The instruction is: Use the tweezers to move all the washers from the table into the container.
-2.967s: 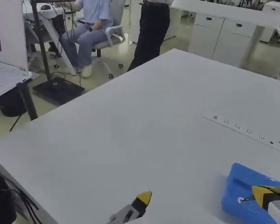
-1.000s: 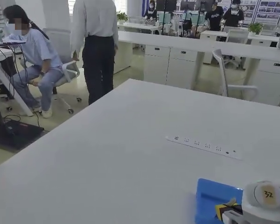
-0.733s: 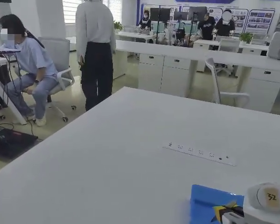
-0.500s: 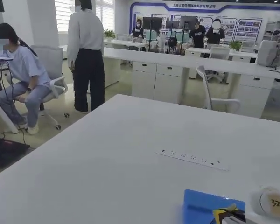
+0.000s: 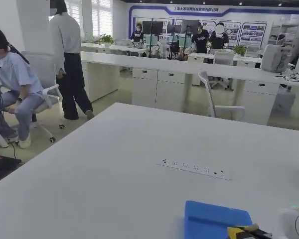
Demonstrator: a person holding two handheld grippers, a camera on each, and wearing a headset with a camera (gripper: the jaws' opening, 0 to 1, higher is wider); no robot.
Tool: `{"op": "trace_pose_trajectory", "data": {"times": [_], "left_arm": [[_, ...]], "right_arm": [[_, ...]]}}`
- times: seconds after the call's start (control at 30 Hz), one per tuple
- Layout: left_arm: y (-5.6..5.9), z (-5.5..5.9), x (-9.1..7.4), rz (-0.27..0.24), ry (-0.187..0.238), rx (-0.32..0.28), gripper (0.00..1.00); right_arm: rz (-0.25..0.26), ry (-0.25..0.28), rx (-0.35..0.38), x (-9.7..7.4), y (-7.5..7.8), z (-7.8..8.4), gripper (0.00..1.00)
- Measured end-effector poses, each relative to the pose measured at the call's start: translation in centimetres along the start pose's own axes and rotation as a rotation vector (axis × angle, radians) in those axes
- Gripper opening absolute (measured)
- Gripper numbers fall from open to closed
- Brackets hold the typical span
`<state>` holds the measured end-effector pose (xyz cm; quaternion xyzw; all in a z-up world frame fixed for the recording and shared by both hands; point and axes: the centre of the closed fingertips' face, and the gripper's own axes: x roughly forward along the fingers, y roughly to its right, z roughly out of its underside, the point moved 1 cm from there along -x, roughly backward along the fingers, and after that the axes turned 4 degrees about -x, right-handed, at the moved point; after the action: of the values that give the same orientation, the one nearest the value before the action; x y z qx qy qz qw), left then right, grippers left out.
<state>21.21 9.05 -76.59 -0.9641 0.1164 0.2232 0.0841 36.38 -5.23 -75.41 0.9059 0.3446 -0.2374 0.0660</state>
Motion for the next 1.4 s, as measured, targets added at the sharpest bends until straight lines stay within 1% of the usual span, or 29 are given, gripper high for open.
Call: {"op": "trace_pose_trajectory", "data": {"times": [0.13, 0.2, 0.3, 0.4, 0.57, 0.63, 0.73, 0.83, 0.97, 1.0, 1.1, 1.17, 1.23, 1.4], "left_arm": [[-0.2, 0.0, 0.0, -0.005, -0.001, -0.009, 0.96], [-0.2, 0.2, 0.1, -0.005, -0.012, -0.003, 0.96], [-0.1, 0.2, 0.1, -0.005, -0.011, 0.002, 0.96], [-0.2, 0.3, 0.1, -0.006, -0.012, 0.001, 0.96], [-0.2, 0.2, 0.1, -0.006, -0.012, -0.002, 0.96], [-0.2, 0.3, 0.1, -0.008, -0.017, 0.003, 0.96], [-0.2, 0.1, 0.0, -0.009, -0.009, 0.003, 0.96], [-0.2, 0.1, 0.1, -0.008, -0.012, -0.001, 0.96], [-0.1, 0.2, 0.1, -0.006, -0.014, 0.002, 0.96], [-0.1, 0.2, 0.1, -0.005, -0.017, 0.003, 0.96], [0.0, 0.2, 0.1, -0.004, -0.02, 0.007, 0.95], [0.0, 0.3, 0.1, -0.004, -0.023, 0.006, 0.95], [0.0, 0.3, 0.1, -0.003, -0.028, 0.005, 0.95], [0.0, 0.4, 0.2, -0.004, -0.033, 0.012, 0.95]], "right_arm": [[-0.007, -0.008, 0.009, -0.3, -0.2, 0.9, 0.03], [-0.005, -0.016, 0.011, -0.5, -0.3, 1.5, 0.03], [-0.004, -0.028, 0.016, -0.6, -0.4, 2.4, 0.03], [-0.005, -0.055, 0.028, -0.5, -0.5, 3.8, 0.03], [-0.006, -0.083, 0.031, -0.3, -0.5, 5.0, 0.03], [-0.007, -0.085, 0.044, -0.3, -0.5, 5.2, 0.03], [-0.008, -0.09, 0.054, -0.1, -0.4, 5.3, 0.03], [-0.008, -0.102, 0.052, -0.1, -0.2, 5.6, 0.03], [-0.008, -0.115, 0.073, 0.1, 0.1, 6.3, 0.04], [-0.019, -0.124, 0.097, 0.2, -0.1, 6.6, 0.04], [-0.028, -0.123, 0.1, 0.5, -0.4, 6.7, 0.04], [-0.046, -0.133, 0.09, 0.9, -1.0, 6.8, 0.04], [-0.053, -0.132, 0.067, 1.1, -1.5, 6.6, 0.04], [-0.067, -0.153, 0.019, 1.7, -1.9, 6.8, 0.04]]}}
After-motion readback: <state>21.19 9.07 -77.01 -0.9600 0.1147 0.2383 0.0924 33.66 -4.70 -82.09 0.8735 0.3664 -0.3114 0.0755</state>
